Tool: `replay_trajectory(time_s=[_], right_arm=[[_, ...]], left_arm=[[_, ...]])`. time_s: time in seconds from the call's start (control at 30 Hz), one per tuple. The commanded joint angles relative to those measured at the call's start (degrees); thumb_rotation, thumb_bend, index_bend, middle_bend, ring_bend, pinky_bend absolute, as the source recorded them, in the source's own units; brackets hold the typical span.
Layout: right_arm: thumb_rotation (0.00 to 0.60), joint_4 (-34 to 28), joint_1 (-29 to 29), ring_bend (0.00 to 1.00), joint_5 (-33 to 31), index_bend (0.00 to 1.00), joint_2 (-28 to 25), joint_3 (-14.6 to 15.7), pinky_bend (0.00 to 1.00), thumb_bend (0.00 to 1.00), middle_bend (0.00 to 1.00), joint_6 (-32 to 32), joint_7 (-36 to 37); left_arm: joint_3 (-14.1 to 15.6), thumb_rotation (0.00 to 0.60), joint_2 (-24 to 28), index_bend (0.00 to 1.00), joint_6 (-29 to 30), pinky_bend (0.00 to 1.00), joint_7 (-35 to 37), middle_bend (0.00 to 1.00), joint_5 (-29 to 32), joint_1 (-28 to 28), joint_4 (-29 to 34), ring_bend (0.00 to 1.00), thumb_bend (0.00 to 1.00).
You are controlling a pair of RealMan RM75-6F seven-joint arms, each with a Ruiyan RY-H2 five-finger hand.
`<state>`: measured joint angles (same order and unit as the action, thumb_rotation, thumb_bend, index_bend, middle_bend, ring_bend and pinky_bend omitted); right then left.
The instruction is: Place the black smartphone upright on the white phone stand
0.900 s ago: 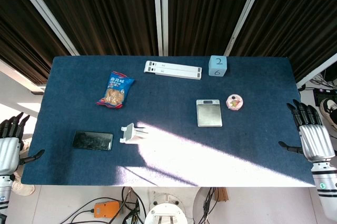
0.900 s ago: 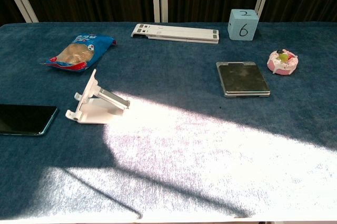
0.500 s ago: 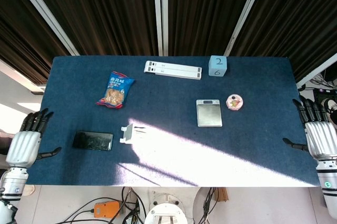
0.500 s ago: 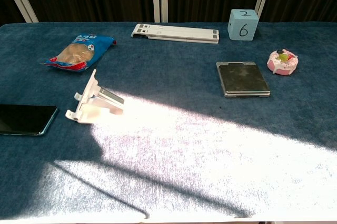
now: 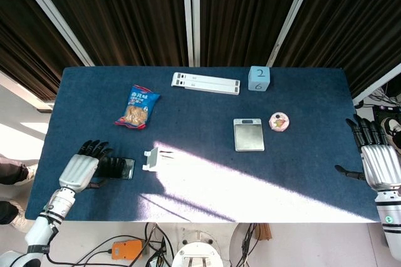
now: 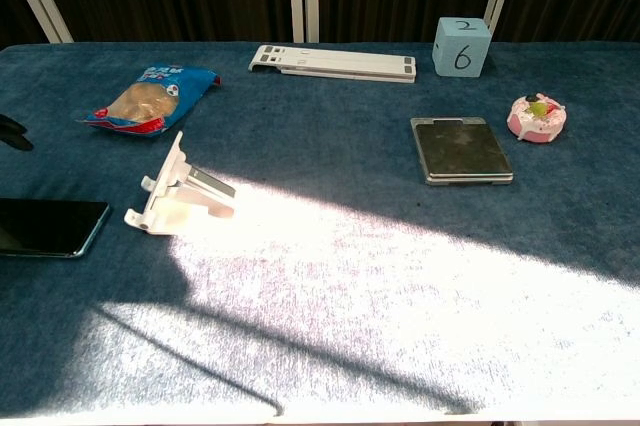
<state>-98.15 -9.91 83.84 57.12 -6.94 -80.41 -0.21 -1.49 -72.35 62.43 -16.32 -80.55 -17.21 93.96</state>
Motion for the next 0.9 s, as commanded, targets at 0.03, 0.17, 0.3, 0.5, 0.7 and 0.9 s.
replay_trajectory(time_s=[0.03, 0.17, 0.3, 0.5, 0.7, 0.9], right_arm=[[0.600, -0.03, 0.03, 0.00, 0.04, 0.00, -0.06, 0.04, 0.08, 0.05, 0.05, -0.07, 0.12], [0.600, 0.09, 0.03, 0.00, -0.21, 0.00, -0.03, 0.07, 0.08, 0.06, 0.05, 0.04, 0.26], [0.600, 0.33, 0.05, 0.00, -0.27, 0.00, 0.29, 0.22, 0.08, 0.05, 0.05, 0.12, 0.49], [0.600, 1.59, 0.11, 0.00, -0.66, 0.00, 0.04, 0.18, 0.08, 0.06, 0.05, 0.35, 2.10], [0.600, 1.98, 0.04, 0.00, -0.69, 0.00, 0.30, 0.36, 0.08, 0.06, 0.05, 0.67, 2.56], [0.600, 2.34, 0.00, 0.00, -1.06, 0.00, 0.53, 0.42, 0.08, 0.06, 0.05, 1.02, 3.09]], left_arm=[[0.17, 0.600, -1.89, 0.18, -2.51, 0.00, -3.90, 0.07, 3.77, -1.41, -0.35, 0.00, 0.18], [0.29, 0.600, -2.80, 0.18, -3.25, 0.00, -5.37, 0.07, 6.59, -1.70, -0.70, 0.00, 0.18], [0.37, 0.600, -3.58, 0.18, -4.42, 0.00, -5.19, 0.06, 8.58, -2.25, -1.32, 0.00, 0.19], [0.07, 0.600, -5.16, 0.18, -5.23, 0.00, -4.39, 0.05, 10.03, -3.32, -2.73, 0.00, 0.19], [0.27, 0.600, -5.80, 0.18, -5.92, 0.00, -3.66, 0.05, 10.12, -4.25, -3.26, 0.00, 0.19], [0.17, 0.600, -7.02, 0.25, -5.99, 0.00, -1.91, 0.05, 9.98, -4.88, -4.02, 0.00, 0.21]])
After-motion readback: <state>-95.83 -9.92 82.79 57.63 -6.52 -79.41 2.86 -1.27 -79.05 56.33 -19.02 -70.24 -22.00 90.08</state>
